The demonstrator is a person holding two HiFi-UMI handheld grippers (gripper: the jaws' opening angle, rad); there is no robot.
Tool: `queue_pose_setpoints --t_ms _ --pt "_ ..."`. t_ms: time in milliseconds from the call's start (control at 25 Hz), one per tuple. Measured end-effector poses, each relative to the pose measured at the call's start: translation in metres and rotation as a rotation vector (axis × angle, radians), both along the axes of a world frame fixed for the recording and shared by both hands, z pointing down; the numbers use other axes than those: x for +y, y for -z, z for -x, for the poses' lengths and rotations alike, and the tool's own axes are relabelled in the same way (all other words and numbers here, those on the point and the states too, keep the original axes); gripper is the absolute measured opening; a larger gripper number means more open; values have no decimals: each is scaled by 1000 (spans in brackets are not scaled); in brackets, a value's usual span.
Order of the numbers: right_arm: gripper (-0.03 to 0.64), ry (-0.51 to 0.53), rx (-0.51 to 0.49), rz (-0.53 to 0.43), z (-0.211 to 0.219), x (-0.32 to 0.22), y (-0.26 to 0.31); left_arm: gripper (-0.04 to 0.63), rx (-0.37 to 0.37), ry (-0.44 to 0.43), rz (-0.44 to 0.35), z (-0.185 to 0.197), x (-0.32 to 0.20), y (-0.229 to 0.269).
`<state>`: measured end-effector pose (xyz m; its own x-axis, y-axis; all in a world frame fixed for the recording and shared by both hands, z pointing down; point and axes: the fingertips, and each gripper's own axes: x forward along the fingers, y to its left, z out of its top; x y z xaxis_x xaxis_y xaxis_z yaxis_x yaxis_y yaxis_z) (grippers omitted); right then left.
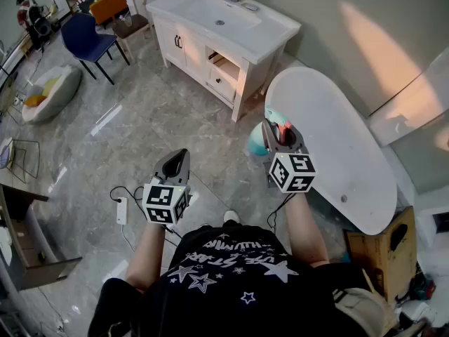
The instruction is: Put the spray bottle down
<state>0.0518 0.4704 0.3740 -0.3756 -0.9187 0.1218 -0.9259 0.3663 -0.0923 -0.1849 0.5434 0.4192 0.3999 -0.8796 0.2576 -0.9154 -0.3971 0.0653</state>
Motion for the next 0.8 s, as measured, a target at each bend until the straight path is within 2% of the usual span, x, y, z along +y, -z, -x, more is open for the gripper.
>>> queue_pose_setpoints --t_ms 280,640,800 --pt "137 8 23 4 12 10 -2 15 16 0 16 9 9 -7" --pt "137 1 36 53 30 30 -21 15 43 9 98 33 37 -32" --pt "138 -15 2 22 41 26 -19 15 31 9 66 51 28 -32"
